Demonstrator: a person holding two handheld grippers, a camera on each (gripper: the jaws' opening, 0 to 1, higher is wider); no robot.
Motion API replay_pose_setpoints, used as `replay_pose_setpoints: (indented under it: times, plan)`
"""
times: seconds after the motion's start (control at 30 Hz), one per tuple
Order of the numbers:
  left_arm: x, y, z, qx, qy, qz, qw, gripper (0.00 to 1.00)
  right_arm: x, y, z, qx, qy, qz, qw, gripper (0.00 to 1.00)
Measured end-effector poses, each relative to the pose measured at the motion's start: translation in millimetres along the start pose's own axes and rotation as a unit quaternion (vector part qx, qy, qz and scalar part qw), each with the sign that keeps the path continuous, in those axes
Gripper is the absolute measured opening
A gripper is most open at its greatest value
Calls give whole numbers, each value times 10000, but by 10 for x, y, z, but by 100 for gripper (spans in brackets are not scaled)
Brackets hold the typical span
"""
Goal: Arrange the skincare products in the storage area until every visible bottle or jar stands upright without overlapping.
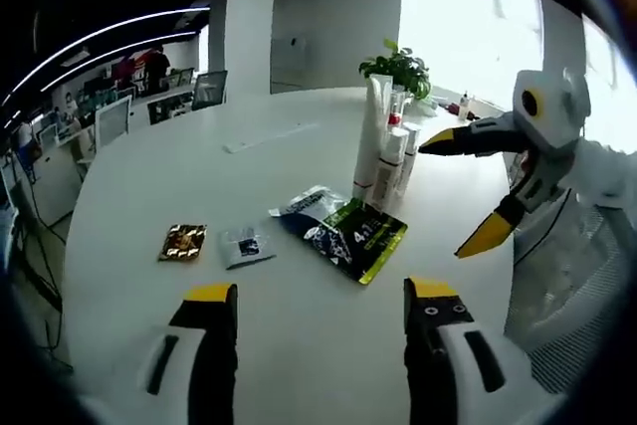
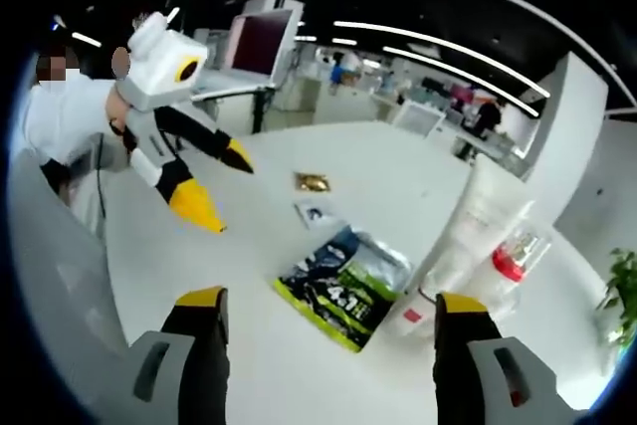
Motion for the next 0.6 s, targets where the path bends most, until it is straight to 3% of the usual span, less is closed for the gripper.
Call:
replay_pose_setpoints:
  times: [0.13, 0.27, 0.6]
  plan:
    - [-49, 51, 30, 424, -143, 249, 9987, 69, 2, 11, 0, 112, -22, -7, 9999, 92]
    - [-95, 57, 32, 256, -117, 207, 9994, 72, 10, 20, 33, 71, -112, 15, 9999, 99]
    - [-254, 54, -51, 257, -139, 181, 9994, 82, -66, -40, -93, 125, 199, -136, 9996, 100]
Point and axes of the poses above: the point that each gripper's makers call its tool centre point, and the gripper's own axes: x roughly forward along the fingers, z roughly to its left, y roughly out of its underside, the point moved 7 cm from there along -x, roughly backward along the fingers, and after that the axes turned 3 degrees about -z, right-handed, at the moved point
